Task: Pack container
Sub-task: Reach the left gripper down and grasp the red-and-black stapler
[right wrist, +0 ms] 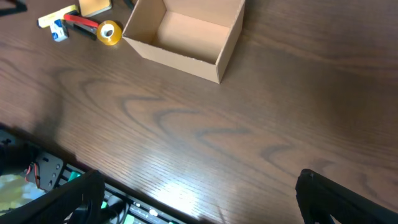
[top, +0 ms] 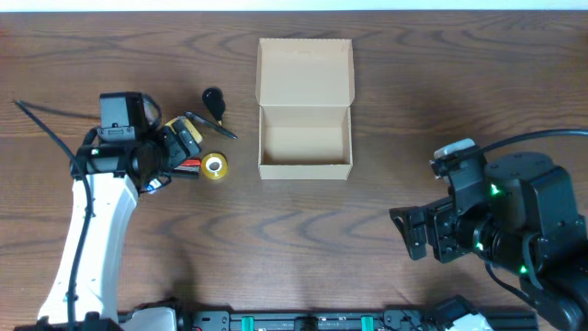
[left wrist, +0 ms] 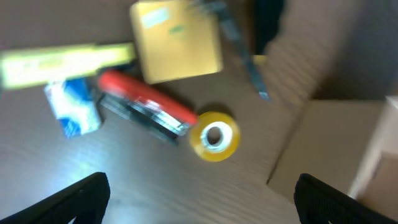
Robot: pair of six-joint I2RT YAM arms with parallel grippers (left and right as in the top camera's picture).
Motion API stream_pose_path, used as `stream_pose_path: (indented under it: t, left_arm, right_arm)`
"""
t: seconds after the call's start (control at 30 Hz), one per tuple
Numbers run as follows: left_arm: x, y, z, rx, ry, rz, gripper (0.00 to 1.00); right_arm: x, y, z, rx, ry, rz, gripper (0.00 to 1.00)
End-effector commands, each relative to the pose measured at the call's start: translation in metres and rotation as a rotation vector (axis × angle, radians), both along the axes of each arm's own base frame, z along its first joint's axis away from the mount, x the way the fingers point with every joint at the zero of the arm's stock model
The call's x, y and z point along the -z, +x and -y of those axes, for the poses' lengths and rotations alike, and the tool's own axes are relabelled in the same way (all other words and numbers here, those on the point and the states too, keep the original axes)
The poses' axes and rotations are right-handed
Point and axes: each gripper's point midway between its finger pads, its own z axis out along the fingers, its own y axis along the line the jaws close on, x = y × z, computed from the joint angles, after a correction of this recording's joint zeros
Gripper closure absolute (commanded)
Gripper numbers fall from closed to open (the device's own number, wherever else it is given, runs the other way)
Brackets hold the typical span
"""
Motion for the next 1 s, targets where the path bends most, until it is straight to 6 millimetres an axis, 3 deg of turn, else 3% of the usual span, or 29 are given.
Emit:
stream_pose_path:
  t: [0.0,0.2,0.47,0.87,0.97]
  left_arm:
    - [0.004,0.001,-0.021,-0.319,-0.013,-0.040,0.04]
    - [0.035,0.003,-0.018,-0.540,-0.096,-0.140,0.04]
    - [0.070,0.019,-0.006,-0.683,-0.101,-0.173,0.04]
    - [0.104,0.017,-0.010,-0.740,-0.062,-0.245,0.00]
    - [0.109,0.018,-0.011,-0.742,-0.055,-0.254,0.06]
  right_arm:
    - [-0.004,0.001,0.001,-0.001,0.001,0.016,0.01]
    - [-0.004,0.001,0.001,-0.001,0.001,0.016,0.01]
    - [-0.004,0.001,0.001,-0.001,0.001,0.016,0.01]
    - [-0.004,0.001,0.001,-0.001,0.001,0.016,0.01]
    - [-0.004,0.001,0.001,-0.001,0.001,0.016,0.01]
